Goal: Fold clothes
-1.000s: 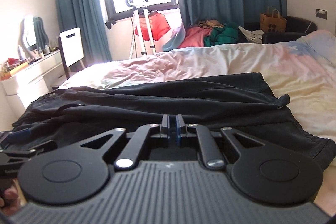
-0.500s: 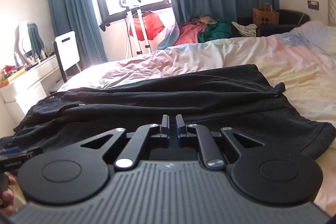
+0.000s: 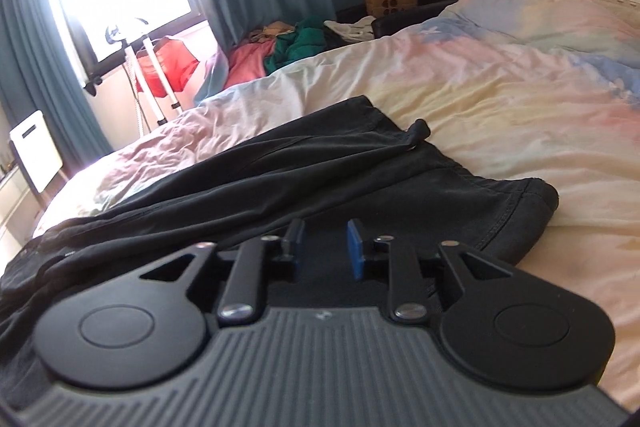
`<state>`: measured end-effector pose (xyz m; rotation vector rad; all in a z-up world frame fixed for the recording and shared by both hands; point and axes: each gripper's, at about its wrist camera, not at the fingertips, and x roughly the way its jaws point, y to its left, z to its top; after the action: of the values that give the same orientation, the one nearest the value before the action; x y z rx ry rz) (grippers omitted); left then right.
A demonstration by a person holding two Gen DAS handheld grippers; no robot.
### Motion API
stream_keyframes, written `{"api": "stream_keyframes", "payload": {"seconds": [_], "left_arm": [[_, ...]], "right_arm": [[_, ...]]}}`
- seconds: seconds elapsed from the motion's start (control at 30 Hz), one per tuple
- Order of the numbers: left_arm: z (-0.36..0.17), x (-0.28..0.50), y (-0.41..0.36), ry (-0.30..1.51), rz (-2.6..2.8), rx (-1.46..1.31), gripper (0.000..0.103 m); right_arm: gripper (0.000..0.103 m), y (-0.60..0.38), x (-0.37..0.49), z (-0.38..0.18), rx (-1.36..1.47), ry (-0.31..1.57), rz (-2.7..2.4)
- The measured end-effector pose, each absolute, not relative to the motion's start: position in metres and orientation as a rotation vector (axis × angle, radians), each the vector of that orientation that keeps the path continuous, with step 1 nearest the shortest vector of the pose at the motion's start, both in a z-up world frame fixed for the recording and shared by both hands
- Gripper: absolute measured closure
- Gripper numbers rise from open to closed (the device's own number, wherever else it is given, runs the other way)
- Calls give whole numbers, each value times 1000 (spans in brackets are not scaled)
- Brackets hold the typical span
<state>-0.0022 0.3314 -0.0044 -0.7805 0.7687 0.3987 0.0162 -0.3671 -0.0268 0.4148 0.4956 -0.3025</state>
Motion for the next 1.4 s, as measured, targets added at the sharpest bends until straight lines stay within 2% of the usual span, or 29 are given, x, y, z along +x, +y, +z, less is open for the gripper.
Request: {"api": "stream_keyframes", "payload": {"seconds": [0.07,0.3,0.43,0.63,0.93,1.03,1.17,1.27,1.3,1.37,1.4], "left_arm": [[-8,-5,356,784,431,-845,1],[-38,-17,385,825,402,-1063,1],[-50,-15,375,815,348,-1117,1],[-53,-16,366,766,315,-1151,1],[-61,-40,379,602,267,-1324,1],[-66,-41,376,623,286,-1337,3],[-68,-43,375,628,307,-1325,6],[-73,-42,380,602,317,-1359,7],[-75,-41,383,596,319,-1367,9],[-78,-41,387,593,335,-1372,19],[-80,-41,388,587,337,-1382,21]], "right_arm": [[49,-375,13,-28,455,482,-307],[48,-403,8,-29,510,431,-477],[48,-442,-14,-37,722,392,-526],[46,-501,-45,-83,1120,400,-598],[46,-518,-18,-152,1493,515,-507],[47,-519,-1,-167,1557,531,-487],[47,-524,10,-167,1508,486,-517],[53,-530,15,-165,1444,443,-575],[61,-532,16,-165,1424,435,-589],[85,-535,19,-166,1394,443,-592],[94,-537,20,-165,1376,445,-577]]}}
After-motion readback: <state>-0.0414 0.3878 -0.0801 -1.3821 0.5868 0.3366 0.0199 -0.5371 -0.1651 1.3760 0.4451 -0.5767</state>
